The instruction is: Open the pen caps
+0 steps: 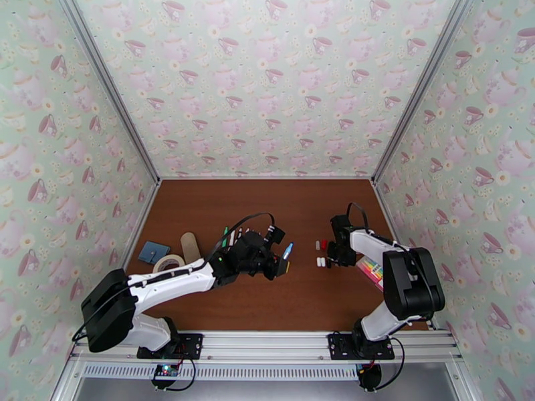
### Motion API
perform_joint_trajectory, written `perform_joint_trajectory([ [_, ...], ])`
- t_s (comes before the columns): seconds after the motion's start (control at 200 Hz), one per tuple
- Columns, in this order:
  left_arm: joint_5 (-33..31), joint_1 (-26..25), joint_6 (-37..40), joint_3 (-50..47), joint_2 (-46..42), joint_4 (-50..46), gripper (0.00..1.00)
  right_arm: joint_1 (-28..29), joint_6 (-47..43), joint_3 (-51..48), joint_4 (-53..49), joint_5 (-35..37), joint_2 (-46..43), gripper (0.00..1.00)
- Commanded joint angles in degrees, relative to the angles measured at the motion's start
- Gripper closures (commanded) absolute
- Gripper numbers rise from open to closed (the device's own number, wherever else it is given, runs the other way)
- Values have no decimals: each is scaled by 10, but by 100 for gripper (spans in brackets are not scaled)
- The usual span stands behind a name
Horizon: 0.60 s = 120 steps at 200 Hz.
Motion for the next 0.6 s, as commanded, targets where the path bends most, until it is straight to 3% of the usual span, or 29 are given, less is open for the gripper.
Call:
perform_joint_trajectory([
  [0.0,5,3,-7,2,6,6,96,-2,0,7,-8,-10,-4,72],
  [0.446,-30,0,-30,15,12,-17,92,15,9,5,-12,-30,-114,67],
  [0.596,-78,-9,-43,47,36,-61,92,38,-2,-21,47,-111,-185,60],
])
